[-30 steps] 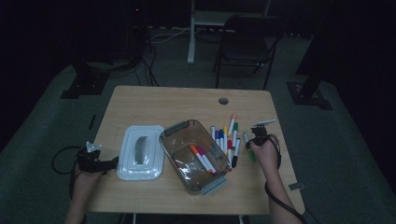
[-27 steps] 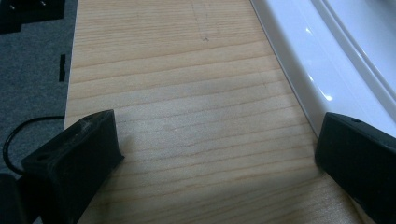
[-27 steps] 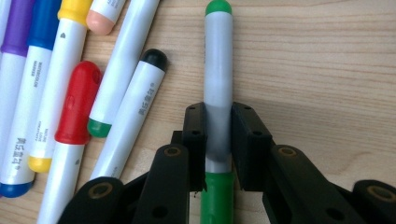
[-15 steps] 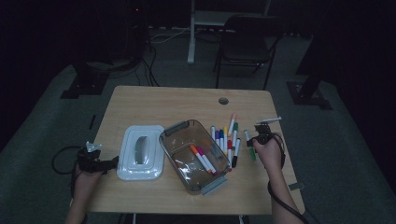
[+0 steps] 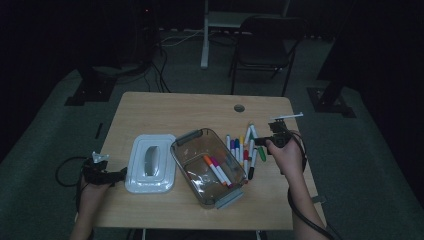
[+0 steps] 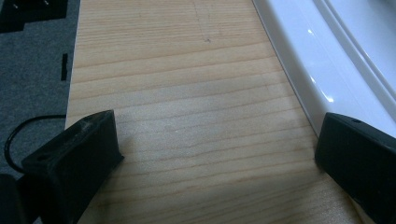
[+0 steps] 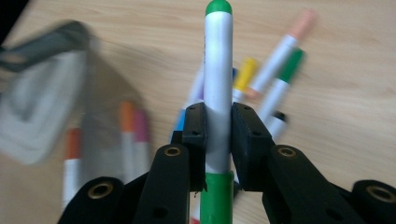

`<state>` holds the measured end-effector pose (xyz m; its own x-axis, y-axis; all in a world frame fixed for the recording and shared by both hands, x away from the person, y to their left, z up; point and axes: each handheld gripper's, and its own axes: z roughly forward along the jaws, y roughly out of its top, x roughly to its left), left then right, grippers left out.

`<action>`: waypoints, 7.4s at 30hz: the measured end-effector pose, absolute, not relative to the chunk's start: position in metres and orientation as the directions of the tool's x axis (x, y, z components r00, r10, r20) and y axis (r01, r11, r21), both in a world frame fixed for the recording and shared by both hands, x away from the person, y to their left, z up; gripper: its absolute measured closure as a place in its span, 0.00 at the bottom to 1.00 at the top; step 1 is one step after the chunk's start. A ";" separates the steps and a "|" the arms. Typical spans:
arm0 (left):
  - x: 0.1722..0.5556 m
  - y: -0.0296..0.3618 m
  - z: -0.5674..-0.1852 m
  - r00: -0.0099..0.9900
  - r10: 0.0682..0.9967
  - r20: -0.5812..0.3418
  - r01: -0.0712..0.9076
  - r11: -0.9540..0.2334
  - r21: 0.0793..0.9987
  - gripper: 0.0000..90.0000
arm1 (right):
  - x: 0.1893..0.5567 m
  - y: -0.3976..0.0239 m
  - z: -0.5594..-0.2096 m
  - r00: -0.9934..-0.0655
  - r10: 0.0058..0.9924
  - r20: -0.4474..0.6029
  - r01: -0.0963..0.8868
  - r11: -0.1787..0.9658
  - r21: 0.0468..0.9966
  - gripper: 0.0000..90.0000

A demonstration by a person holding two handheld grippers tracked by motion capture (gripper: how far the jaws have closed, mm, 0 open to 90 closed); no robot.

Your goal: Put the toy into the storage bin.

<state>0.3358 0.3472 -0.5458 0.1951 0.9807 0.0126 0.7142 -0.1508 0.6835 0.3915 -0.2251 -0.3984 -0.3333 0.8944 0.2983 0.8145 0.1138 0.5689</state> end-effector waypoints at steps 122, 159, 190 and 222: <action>0.336 0.347 -0.546 0.196 0.981 0.012 0.714 -0.151 0.683 0.00 | 0.412 -0.233 -0.512 -0.189 0.948 0.257 0.936 0.094 0.340 0.76; 0.336 0.347 -0.546 0.196 0.980 0.012 0.714 -0.152 0.683 0.00 | 0.382 -0.252 -0.438 -0.226 0.911 0.346 0.872 0.031 0.489 0.85; 0.335 0.347 -0.546 0.192 0.981 0.012 0.716 -0.148 0.682 0.01 | 0.361 -0.144 -0.354 -0.553 0.769 0.319 0.727 0.258 0.637 0.85; 0.336 0.347 -0.546 0.195 0.981 0.013 0.715 -0.151 0.683 0.00 | 0.358 -0.037 -0.410 -0.662 0.657 0.361 0.739 0.494 0.458 0.85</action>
<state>0.3355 0.3471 -0.5457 0.1953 0.9807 0.0128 0.7150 -0.1513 0.6825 0.3580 -0.0367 -0.4100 -0.6620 0.6570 0.3607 0.7394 0.4937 0.4577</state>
